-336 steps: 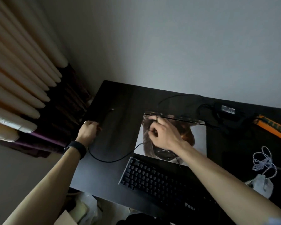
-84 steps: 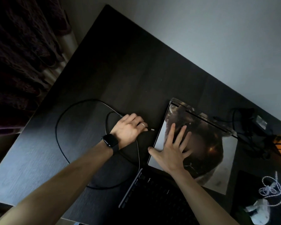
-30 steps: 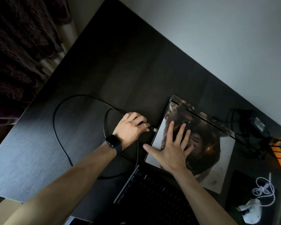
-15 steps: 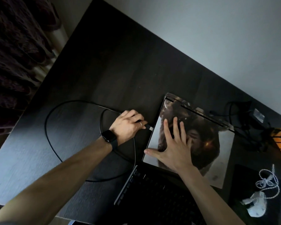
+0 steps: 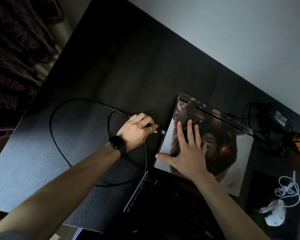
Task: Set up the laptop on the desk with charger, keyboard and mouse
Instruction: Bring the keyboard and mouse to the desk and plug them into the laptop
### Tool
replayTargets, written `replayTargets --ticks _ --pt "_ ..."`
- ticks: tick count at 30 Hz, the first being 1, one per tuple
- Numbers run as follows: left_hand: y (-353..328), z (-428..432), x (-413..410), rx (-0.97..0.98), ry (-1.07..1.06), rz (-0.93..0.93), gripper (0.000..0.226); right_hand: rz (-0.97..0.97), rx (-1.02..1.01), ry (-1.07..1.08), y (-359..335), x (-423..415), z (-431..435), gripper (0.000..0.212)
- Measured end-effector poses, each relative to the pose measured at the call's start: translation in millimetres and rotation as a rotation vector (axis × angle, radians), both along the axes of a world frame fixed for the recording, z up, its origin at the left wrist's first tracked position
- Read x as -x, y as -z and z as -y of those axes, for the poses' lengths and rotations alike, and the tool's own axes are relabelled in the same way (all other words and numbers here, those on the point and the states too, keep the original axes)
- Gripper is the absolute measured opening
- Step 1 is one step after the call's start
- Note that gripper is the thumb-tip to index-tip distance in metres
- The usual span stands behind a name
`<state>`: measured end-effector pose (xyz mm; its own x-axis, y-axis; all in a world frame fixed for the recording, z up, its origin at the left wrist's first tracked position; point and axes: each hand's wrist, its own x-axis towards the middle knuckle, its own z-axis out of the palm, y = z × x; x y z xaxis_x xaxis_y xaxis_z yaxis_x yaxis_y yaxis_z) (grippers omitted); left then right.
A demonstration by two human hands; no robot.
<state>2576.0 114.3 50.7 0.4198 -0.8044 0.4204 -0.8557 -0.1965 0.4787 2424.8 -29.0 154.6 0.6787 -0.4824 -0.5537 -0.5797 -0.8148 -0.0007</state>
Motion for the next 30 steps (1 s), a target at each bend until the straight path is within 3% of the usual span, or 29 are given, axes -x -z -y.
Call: replayTargets --ticks 9,30 --pt "0.0 3.1 5.0 -0.008 0.027 0.102 0.018 0.000 0.006 0.004 1.2 0.0 -1.2 0.131" --pt "1.2 6.6 4.2 0.042 0.032 -0.002 0.014 -0.008 0.008 0.007 2.5 0.3 -1.6 0.131"
